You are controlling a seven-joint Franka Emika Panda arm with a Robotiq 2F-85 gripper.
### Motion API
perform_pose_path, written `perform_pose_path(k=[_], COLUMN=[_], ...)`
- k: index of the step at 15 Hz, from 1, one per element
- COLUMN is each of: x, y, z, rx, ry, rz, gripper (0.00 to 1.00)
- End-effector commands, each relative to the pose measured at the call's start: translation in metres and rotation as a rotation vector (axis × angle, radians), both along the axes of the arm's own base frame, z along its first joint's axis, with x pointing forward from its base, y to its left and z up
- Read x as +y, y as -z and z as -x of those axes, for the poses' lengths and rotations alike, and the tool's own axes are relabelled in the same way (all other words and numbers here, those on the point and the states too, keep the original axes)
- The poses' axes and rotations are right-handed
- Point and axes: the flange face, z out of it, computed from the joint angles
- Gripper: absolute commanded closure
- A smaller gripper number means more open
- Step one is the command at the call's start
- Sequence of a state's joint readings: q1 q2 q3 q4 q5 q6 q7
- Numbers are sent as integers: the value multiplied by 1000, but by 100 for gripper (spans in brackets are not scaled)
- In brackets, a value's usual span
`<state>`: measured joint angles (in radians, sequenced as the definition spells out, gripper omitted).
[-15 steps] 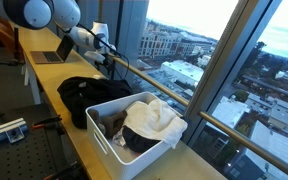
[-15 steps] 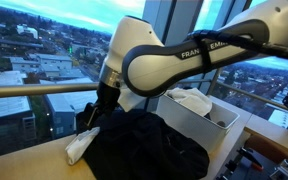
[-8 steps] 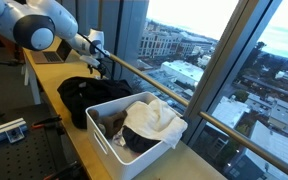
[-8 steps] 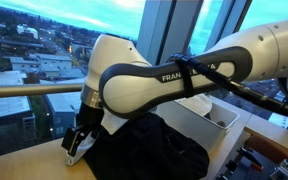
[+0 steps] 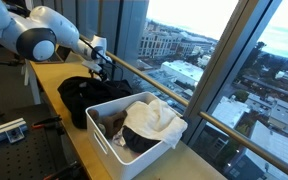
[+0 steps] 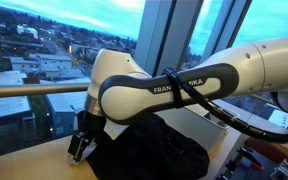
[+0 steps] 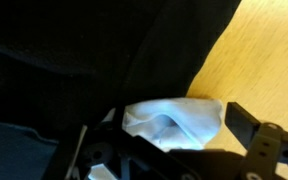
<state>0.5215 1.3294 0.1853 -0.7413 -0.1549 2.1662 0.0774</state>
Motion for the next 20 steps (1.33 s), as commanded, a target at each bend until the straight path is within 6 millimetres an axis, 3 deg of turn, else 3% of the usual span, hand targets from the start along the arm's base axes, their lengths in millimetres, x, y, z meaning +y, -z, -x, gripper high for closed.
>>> perform_pose_path(k=[1,2,5,11,15,20], x=[-4,-5,-12,-26,-54,-123], y=[3,3,3,-13,-66,-160], z=[-6,-6,-11,-23,-49,-95], rx=[23,27,38,28,-28,-149], ry=[-5,-3,9,29,67,189], rz=[-5,-5,-7,-4,-3,-20], gripper=[12,26,51,95,100,99])
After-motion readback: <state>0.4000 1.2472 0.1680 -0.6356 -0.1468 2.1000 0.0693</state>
